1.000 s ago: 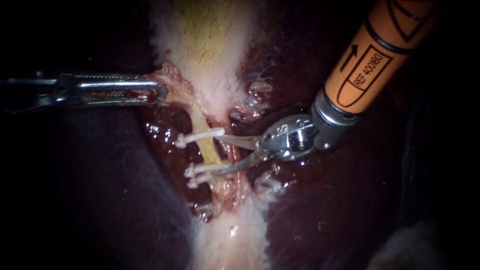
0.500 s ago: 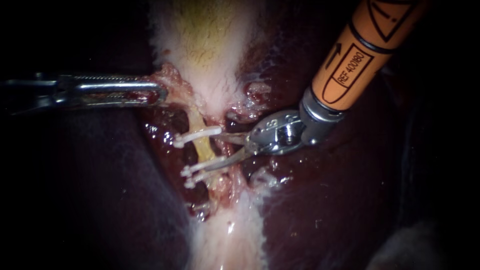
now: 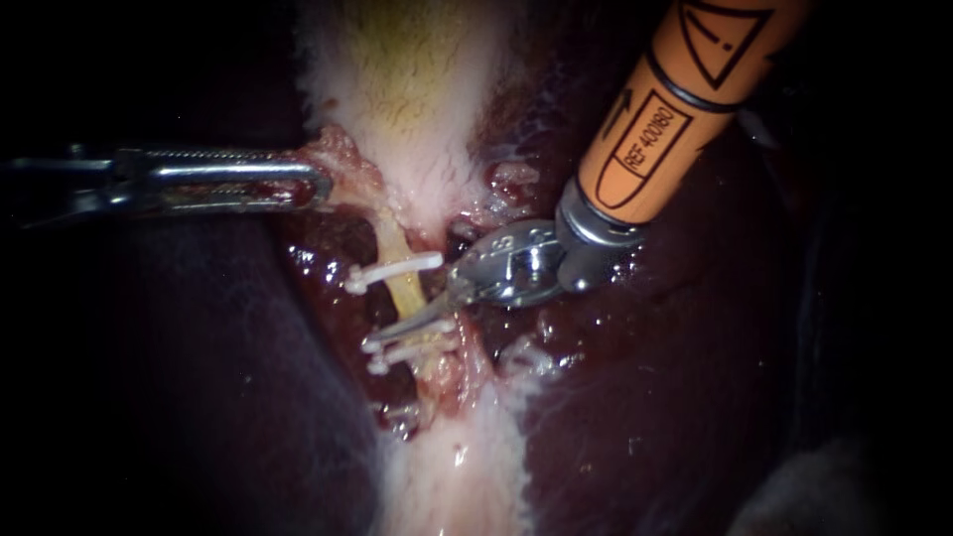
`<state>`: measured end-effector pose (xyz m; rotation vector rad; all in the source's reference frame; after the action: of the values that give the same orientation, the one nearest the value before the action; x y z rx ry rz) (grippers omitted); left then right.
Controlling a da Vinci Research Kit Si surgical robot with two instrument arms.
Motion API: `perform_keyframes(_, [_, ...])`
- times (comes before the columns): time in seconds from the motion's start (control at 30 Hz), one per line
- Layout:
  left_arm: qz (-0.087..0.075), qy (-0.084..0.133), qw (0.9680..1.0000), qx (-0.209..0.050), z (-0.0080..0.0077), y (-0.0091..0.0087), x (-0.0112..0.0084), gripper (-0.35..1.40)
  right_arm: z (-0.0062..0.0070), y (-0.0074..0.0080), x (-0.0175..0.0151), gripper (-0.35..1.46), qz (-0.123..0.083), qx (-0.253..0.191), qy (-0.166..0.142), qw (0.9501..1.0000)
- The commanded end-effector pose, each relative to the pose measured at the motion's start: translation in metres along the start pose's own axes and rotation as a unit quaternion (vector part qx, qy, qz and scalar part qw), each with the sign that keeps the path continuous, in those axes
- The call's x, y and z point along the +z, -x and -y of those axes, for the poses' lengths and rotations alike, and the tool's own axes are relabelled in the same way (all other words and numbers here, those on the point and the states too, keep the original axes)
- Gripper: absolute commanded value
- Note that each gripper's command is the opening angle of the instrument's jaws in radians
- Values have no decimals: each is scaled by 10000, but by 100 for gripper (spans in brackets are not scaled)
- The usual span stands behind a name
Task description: Go to the cutting position left tube
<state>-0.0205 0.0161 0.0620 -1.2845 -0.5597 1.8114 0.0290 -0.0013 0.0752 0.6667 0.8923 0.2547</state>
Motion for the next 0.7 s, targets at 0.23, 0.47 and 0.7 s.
perform_keyframes(0.23, [0,1,10000,0,0,0,0,-35,6,-5,7,138,-385,188,-317,9986])
perform_keyframes(0.47, [1,3,10000,1,1,1,0,-35,23,-10,10,138,-658,272,-679,9951])
perform_keyframes(0.7, [2,7,10000,2,2,1,0,-35,46,-16,11,138,-820,312,-1031,9908])
